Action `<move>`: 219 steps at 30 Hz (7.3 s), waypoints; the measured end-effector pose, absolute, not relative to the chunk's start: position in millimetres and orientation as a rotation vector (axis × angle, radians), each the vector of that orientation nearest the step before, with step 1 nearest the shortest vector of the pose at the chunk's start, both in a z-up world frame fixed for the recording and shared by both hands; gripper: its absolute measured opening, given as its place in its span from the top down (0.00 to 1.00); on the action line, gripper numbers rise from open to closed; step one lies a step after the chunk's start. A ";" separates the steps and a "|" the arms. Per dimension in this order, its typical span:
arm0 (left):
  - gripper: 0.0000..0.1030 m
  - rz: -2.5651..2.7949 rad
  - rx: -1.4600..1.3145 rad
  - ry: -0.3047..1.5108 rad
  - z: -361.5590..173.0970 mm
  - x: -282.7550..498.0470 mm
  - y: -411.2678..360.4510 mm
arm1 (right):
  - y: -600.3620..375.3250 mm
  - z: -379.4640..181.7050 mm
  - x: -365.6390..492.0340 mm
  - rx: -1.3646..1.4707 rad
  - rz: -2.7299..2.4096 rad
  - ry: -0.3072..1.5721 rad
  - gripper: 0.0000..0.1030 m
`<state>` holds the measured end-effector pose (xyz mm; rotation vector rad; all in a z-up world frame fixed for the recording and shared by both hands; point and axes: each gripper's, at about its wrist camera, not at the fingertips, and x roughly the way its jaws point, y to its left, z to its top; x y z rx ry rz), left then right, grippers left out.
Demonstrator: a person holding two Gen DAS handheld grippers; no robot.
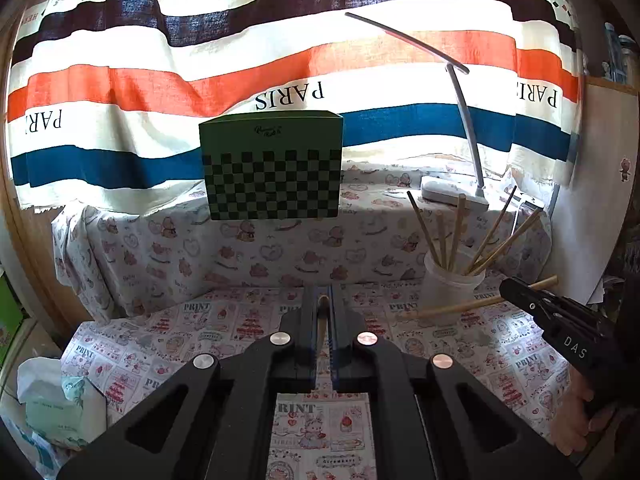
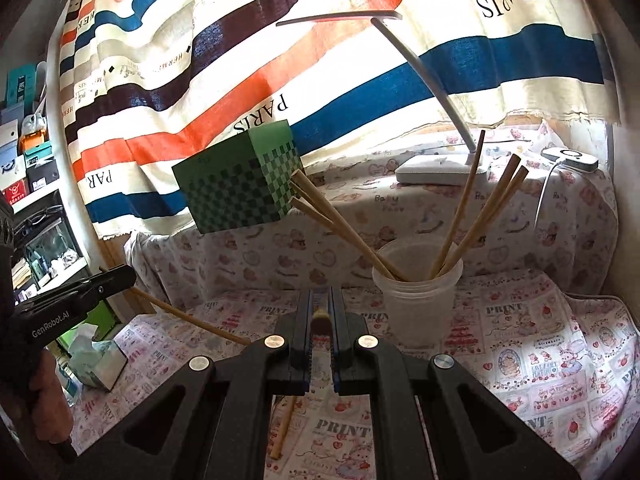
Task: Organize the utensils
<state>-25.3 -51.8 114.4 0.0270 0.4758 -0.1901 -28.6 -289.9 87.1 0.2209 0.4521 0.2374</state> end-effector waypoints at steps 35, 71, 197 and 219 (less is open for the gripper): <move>0.97 -0.421 0.012 0.223 194.6 -44.3 -129.3 | -350.5 190.1 -75.7 0.126 0.109 0.237 0.92; 0.96 -0.412 -0.050 0.144 183.4 69.1 -211.8 | -370.4 155.3 8.9 0.215 0.108 0.290 0.92; 0.36 -0.133 0.010 0.712 -7.2 55.6 -64.4 | -273.0 8.7 31.9 0.176 0.100 0.778 0.92; 0.97 -0.281 -0.116 0.932 -34.6 72.0 -95.7 | -273.9 20.3 23.5 0.207 0.162 0.728 0.92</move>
